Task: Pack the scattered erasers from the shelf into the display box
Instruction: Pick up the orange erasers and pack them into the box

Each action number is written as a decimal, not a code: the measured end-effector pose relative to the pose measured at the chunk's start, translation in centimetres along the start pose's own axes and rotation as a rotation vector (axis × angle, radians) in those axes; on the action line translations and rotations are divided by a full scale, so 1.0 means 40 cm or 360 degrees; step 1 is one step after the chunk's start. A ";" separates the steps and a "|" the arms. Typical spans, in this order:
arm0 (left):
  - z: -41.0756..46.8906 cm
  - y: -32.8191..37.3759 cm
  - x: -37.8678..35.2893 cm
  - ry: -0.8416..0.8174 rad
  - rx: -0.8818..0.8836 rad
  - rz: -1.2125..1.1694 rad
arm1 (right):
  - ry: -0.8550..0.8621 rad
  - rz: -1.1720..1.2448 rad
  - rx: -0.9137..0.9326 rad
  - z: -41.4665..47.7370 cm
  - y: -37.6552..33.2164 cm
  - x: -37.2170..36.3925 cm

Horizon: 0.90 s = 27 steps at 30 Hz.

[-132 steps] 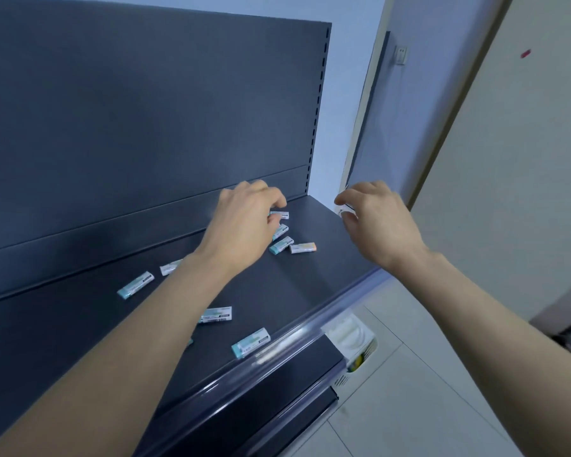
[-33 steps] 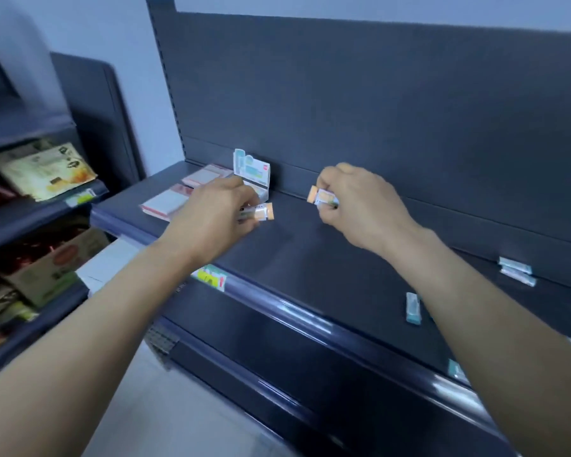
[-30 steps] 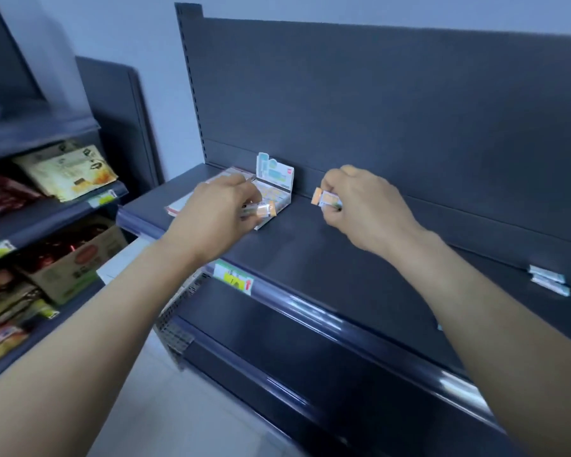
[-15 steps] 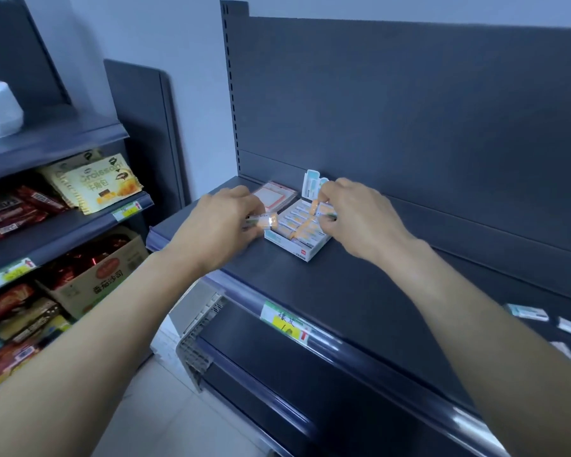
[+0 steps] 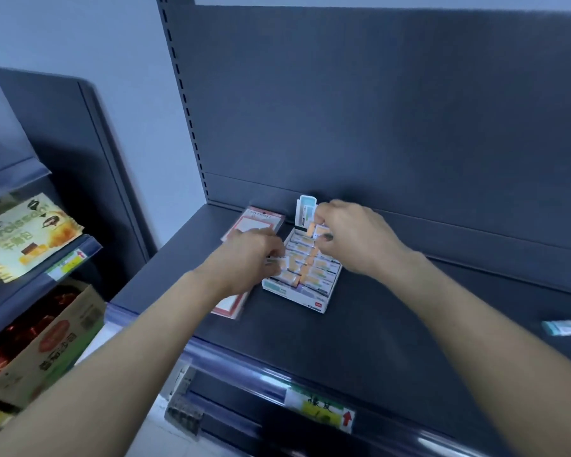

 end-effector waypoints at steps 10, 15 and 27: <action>0.114 -0.056 -0.099 -0.0357 -0.0542 -0.0087 | -0.0083 -0.0019 -0.0561 0.023 -0.032 -0.072; 0.137 -0.072 -0.122 -0.0379 -0.0717 -0.0184 | -0.0087 0.0060 -0.0783 0.011 -0.044 -0.116; 0.147 -0.073 -0.128 -0.0435 -0.0796 -0.0272 | -0.0251 0.0094 -0.0901 0.007 -0.017 -0.179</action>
Point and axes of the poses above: each hand's wrist, its own z-axis towards the middle knuckle, its own x-axis out of the back of the hand, y = z × x, the point moved 2 cm from there along z, towards the middle knuckle, and after that the axes turned 15 degrees about z, right-handed, at the moved point
